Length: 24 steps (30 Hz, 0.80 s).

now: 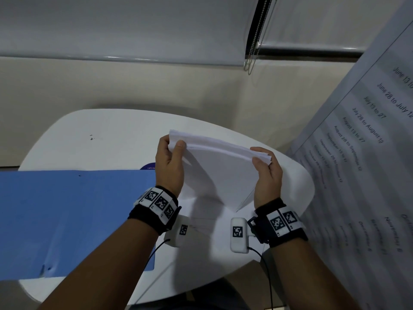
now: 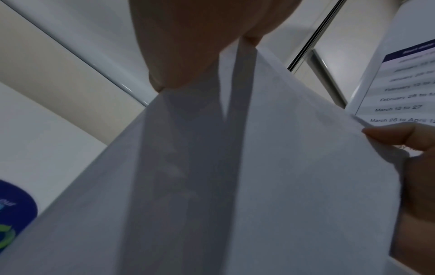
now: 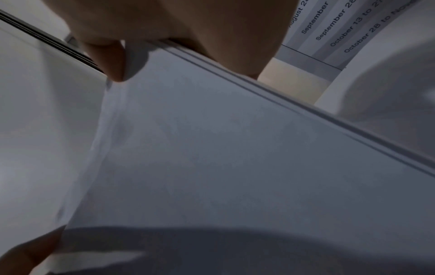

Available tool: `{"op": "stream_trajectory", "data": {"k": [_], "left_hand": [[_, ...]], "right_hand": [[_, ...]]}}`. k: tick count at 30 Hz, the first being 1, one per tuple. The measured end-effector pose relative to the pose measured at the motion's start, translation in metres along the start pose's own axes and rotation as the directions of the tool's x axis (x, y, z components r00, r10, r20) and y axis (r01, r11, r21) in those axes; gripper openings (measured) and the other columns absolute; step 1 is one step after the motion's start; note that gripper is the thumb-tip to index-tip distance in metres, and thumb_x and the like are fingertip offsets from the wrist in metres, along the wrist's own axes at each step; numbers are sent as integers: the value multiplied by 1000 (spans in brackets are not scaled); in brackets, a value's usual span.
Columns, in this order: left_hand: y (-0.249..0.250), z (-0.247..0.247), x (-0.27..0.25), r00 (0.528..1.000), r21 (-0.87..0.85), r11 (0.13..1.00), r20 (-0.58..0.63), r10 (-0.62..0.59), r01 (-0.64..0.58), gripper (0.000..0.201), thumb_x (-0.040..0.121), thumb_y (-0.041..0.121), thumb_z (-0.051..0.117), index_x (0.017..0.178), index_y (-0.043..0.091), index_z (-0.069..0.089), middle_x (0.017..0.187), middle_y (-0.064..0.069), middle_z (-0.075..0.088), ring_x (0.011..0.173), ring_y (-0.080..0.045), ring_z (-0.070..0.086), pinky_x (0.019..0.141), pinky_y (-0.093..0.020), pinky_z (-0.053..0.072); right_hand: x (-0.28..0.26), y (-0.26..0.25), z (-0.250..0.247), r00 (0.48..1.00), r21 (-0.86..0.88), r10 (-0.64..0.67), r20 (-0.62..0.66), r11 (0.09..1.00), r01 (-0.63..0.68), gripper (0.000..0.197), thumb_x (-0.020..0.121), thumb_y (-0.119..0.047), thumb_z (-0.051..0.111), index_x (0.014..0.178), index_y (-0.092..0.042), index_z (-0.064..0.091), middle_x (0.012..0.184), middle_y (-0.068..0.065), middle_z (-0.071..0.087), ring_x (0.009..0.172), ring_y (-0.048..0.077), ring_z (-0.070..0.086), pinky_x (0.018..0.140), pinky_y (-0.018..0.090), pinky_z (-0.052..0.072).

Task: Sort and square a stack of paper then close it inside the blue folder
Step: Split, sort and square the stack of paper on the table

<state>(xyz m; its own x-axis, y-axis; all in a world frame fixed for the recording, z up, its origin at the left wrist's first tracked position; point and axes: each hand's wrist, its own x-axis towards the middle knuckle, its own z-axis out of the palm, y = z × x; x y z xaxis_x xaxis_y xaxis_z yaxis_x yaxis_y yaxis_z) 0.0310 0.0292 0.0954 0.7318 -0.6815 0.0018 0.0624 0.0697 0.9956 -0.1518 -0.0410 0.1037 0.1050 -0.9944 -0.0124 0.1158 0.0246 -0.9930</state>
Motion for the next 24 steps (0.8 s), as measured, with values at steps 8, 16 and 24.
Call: {"op": "stream_trajectory", "data": {"k": [8,16,24], "left_hand": [[-3,-6,5,987,-85,983,24,-159,161,32,83,42,55,99,15,65,99,-6,64,95,-31,59,90,-43,48],[-2,-10,3,997,-71,997,77,-24,29,15,91,31,51,83,19,53,80,3,56,77,-21,51,71,-38,41],[-17,-21,8,978,107,993,194,-69,49,39,80,25,81,116,14,69,104,4,76,93,-9,72,73,-25,55]], "right_hand": [[3,4,0,984,88,177,-31,981,-173,26,70,-22,69,95,-18,66,101,3,68,109,31,62,103,50,46],[8,9,-8,991,70,117,59,990,-121,11,79,-16,70,79,-26,75,80,-12,73,83,9,68,83,28,56],[3,12,-6,987,-77,145,72,987,-139,25,69,-3,85,82,-19,71,79,-11,76,79,9,73,73,25,59]]}}
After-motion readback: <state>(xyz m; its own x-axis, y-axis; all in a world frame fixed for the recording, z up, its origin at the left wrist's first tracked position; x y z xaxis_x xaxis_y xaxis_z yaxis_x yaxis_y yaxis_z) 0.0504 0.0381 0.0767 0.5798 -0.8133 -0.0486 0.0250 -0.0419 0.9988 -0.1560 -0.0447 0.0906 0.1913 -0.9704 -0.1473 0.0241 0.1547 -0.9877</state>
